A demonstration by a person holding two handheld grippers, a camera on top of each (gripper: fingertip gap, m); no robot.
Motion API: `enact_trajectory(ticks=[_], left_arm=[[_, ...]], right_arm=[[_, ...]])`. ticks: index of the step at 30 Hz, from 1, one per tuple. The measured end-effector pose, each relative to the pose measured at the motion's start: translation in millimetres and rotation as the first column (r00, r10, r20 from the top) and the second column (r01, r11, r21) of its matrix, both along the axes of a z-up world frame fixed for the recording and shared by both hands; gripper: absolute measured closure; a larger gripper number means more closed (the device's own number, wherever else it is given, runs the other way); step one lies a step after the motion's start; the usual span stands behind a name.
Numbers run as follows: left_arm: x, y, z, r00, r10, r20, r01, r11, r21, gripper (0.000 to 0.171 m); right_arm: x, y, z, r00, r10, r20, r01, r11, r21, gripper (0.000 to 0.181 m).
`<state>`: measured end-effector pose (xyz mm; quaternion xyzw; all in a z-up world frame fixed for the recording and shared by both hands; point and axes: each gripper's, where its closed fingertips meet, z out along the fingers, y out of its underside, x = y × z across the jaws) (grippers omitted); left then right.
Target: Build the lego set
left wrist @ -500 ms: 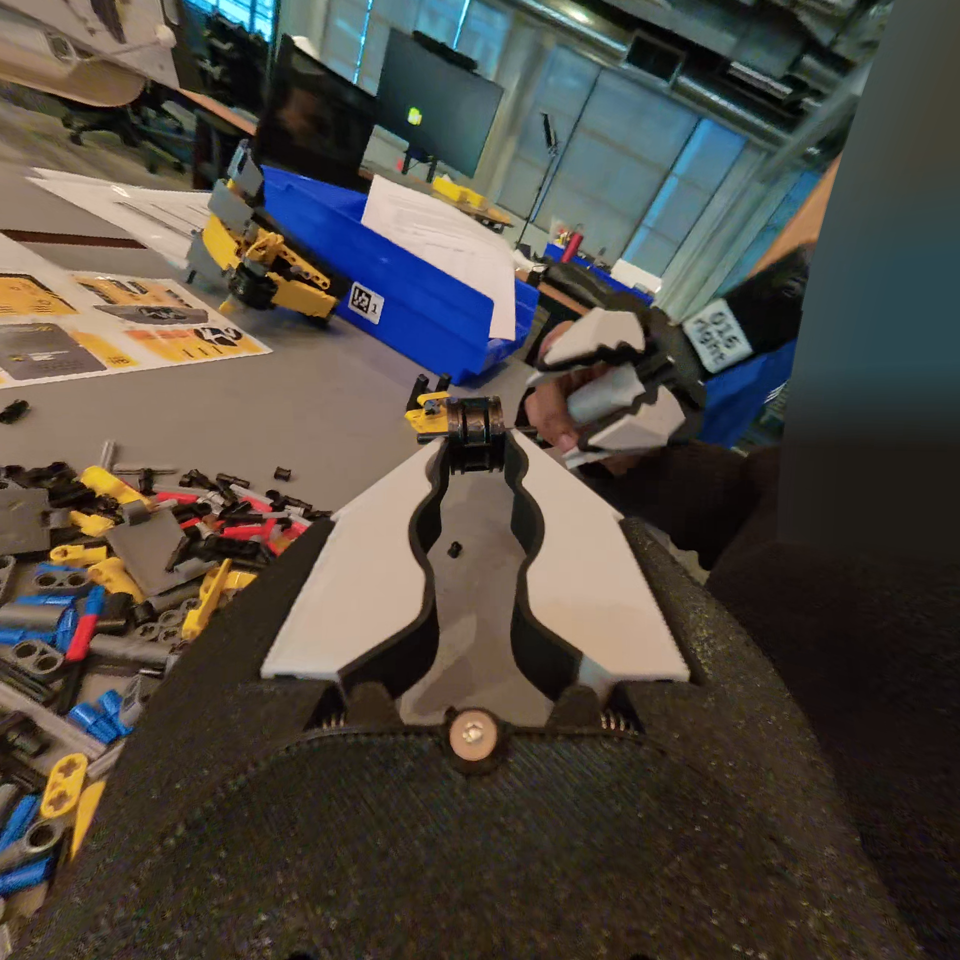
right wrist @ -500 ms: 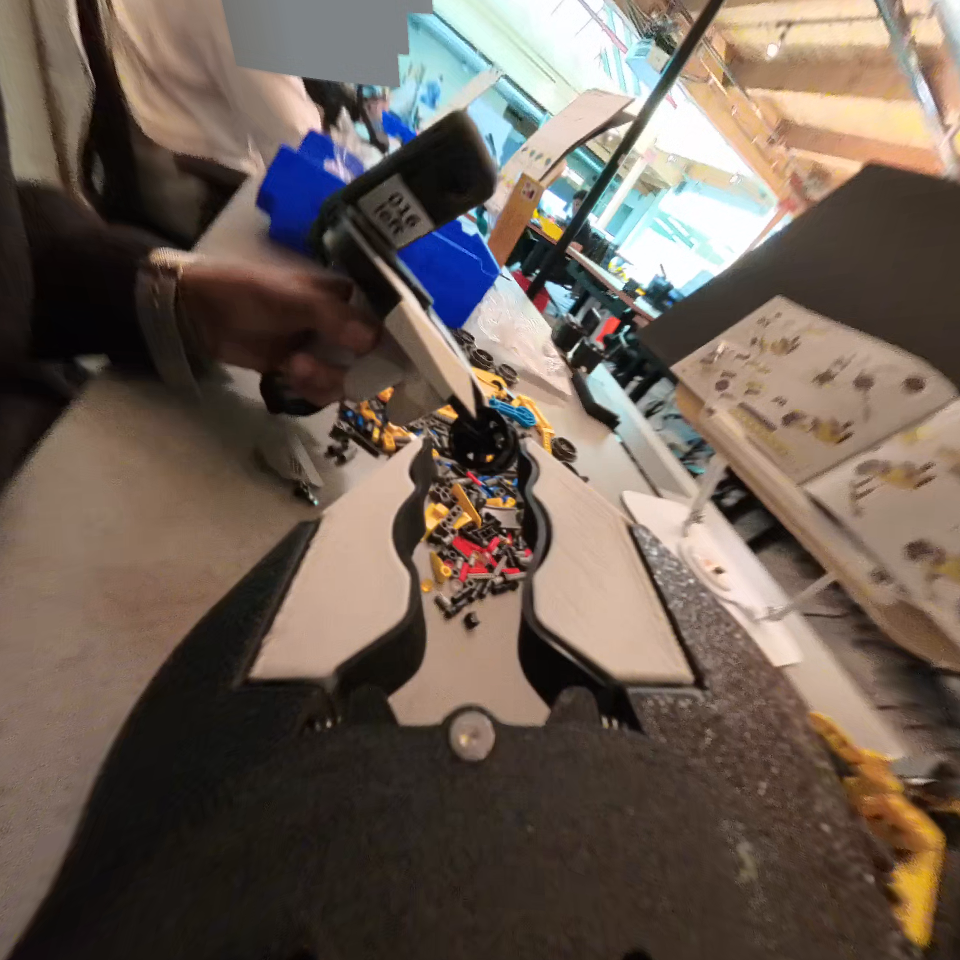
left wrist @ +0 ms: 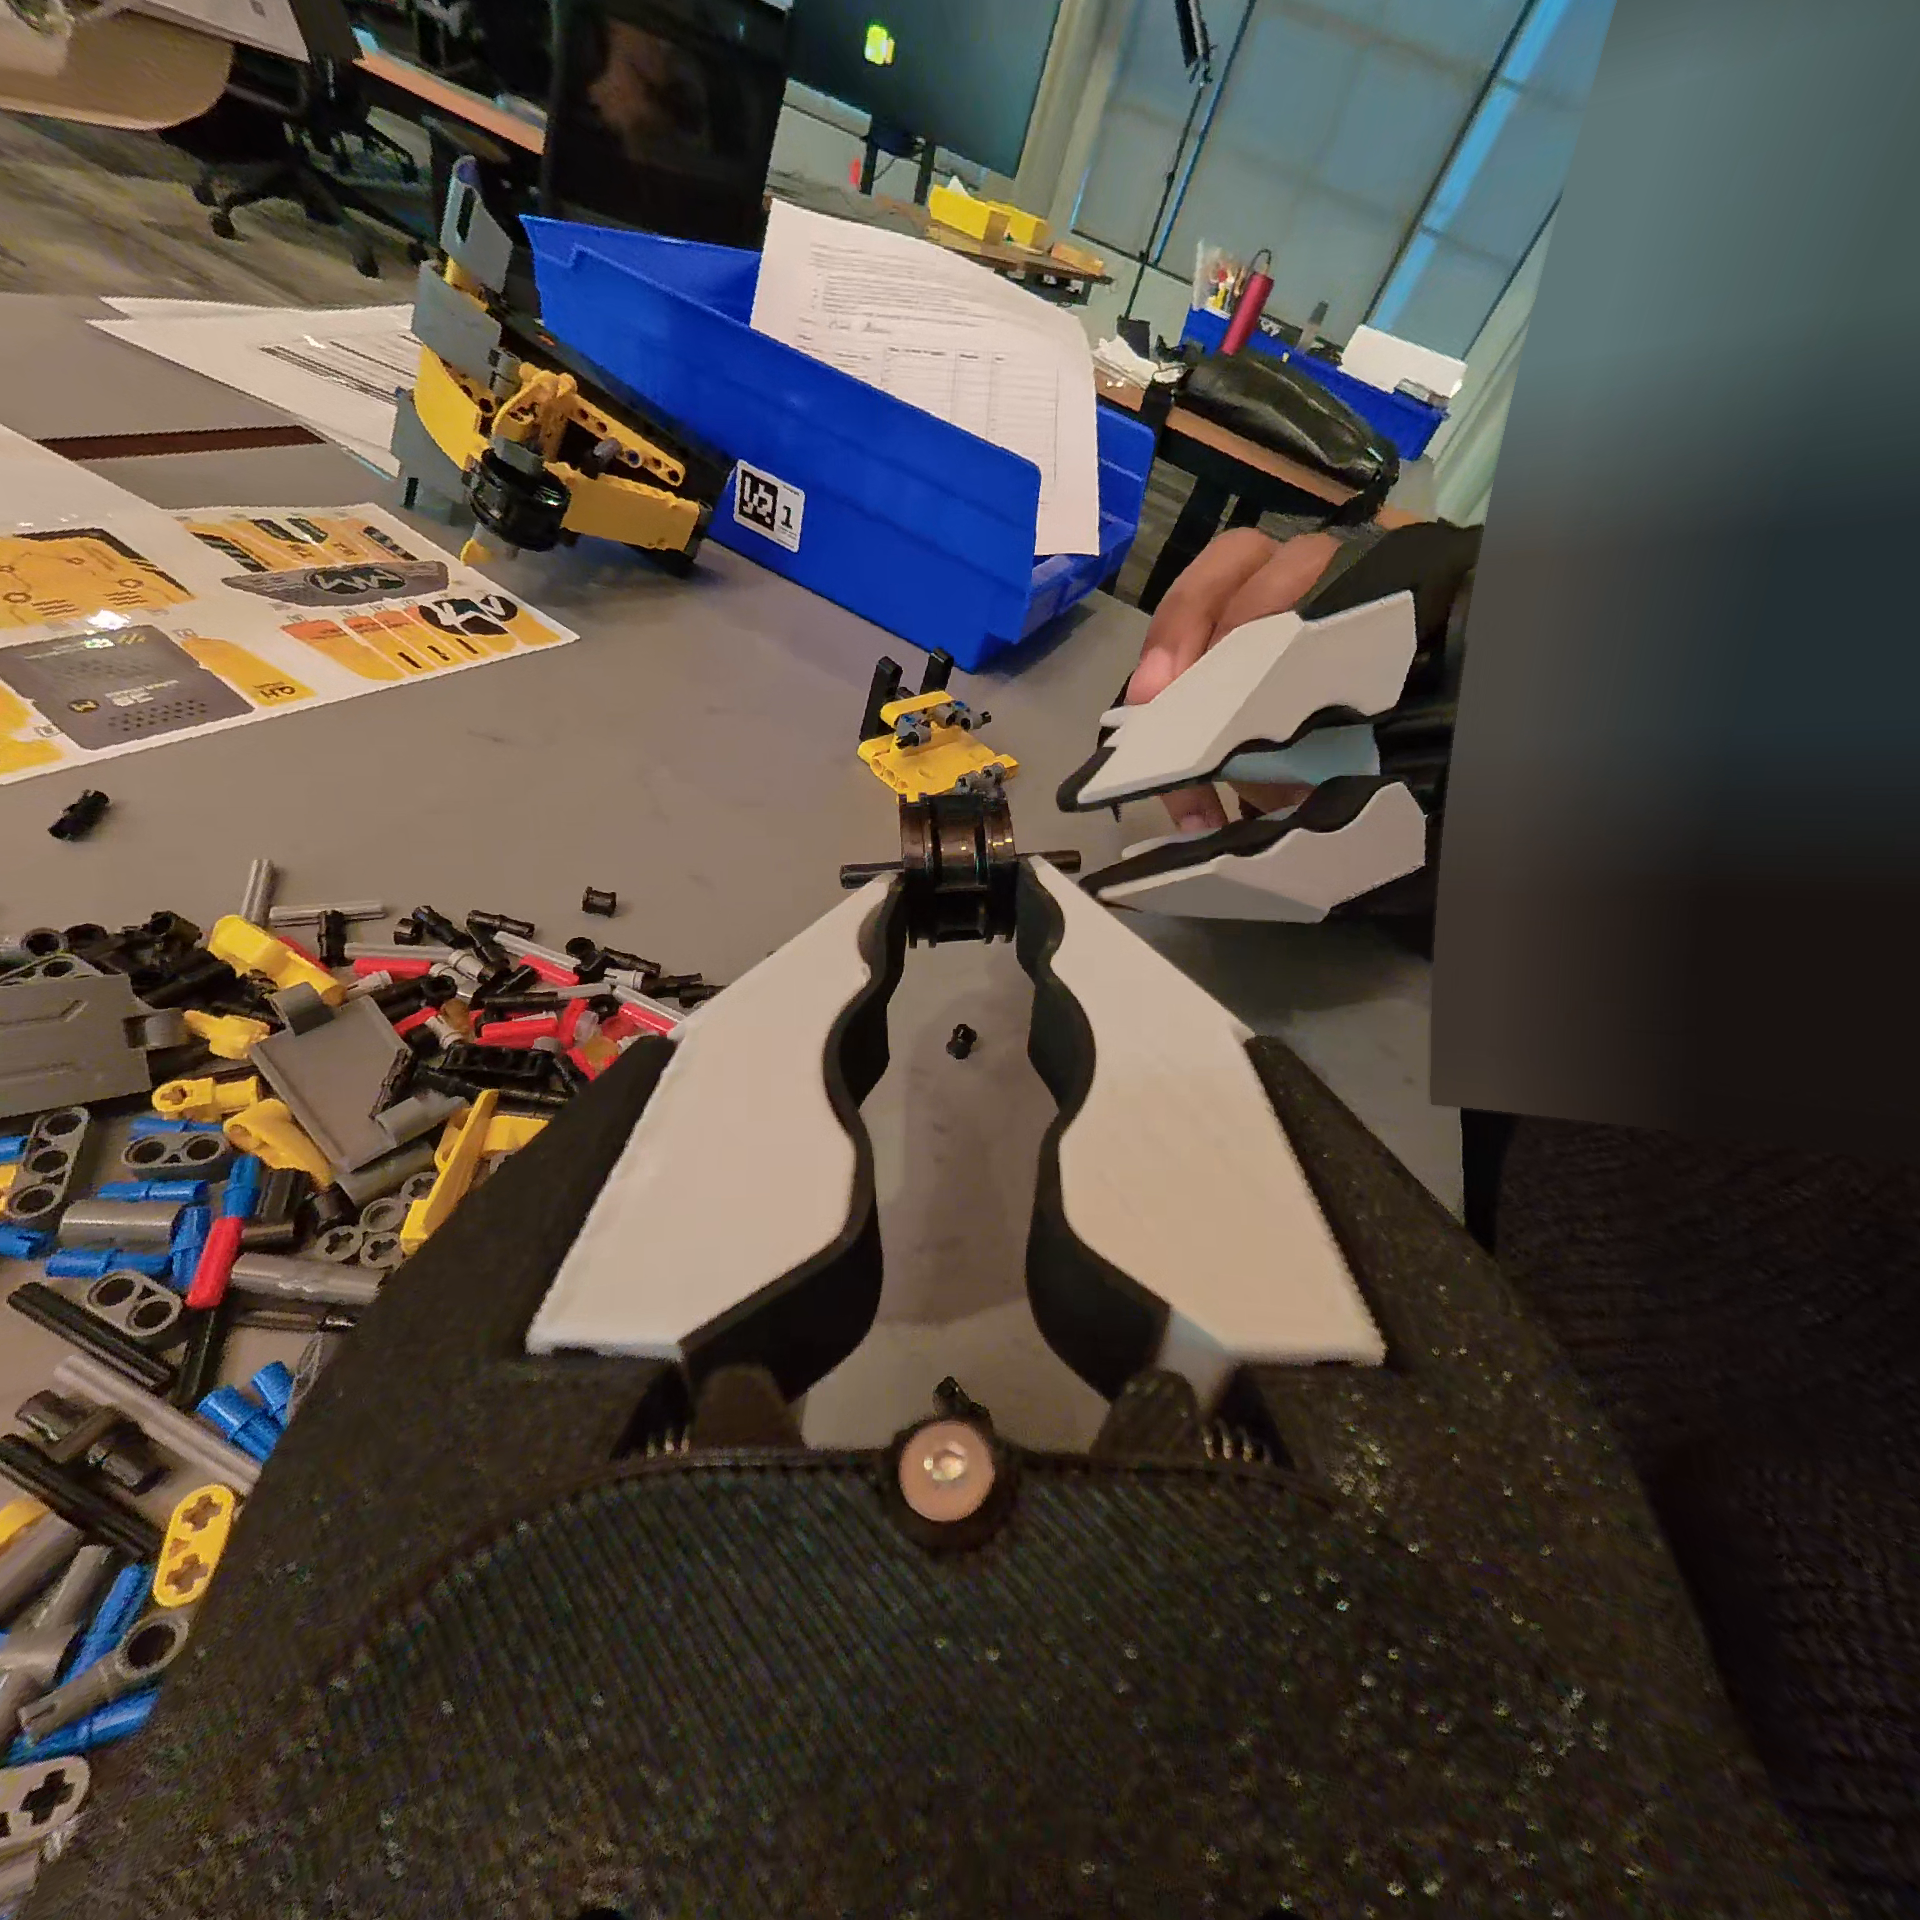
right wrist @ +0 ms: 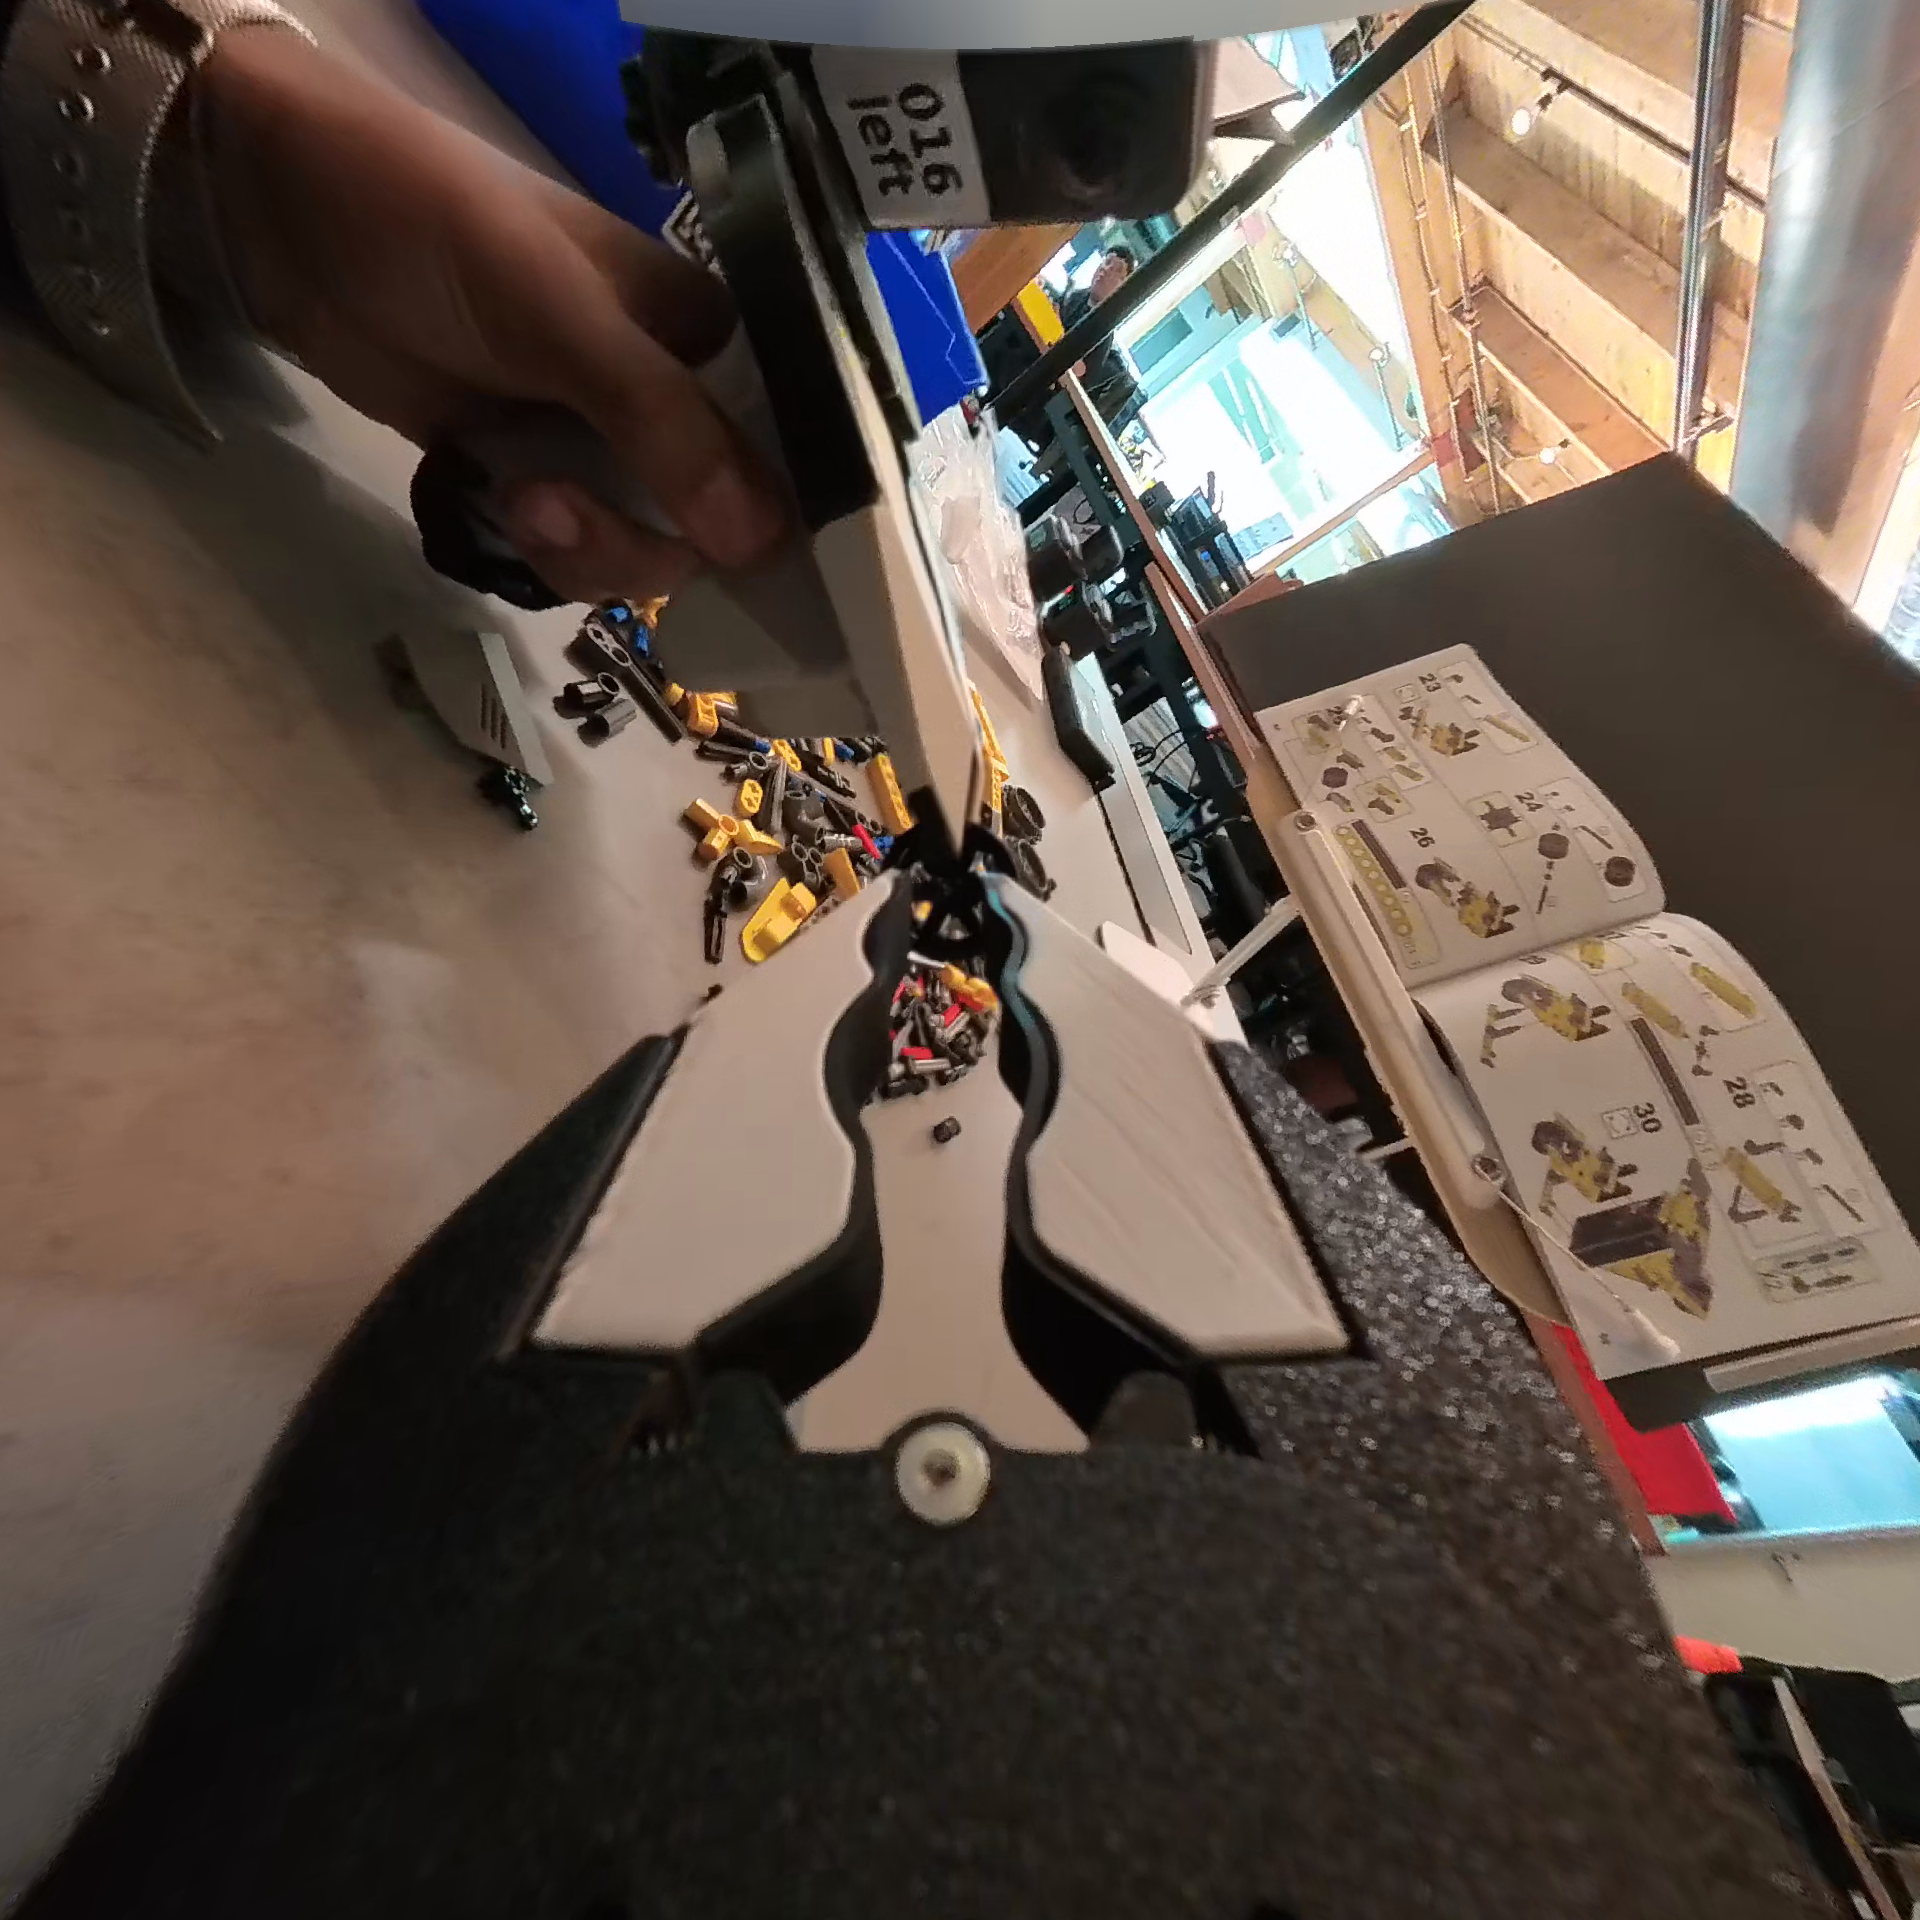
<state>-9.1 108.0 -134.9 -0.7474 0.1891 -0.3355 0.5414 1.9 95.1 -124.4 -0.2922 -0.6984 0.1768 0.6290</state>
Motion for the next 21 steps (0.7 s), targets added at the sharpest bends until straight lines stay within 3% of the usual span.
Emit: enact_trajectory(ticks=[11, 21], left_arm=[[3, 1, -10, 0.998, 0.004, -0.057, -0.006, 0.999, -0.035, 0.154], [6, 0, -12, 0.998, -0.007, -0.055, 0.005, 0.999, -0.045, 0.153]], right_arm=[[-2, 1, -15, 0.998, -0.035, 0.059, 0.026, 0.988, 0.153, 0.177], [-1, 5, -18, 0.993, -0.078, 0.094, 0.06, 0.982, 0.181, 0.177]])
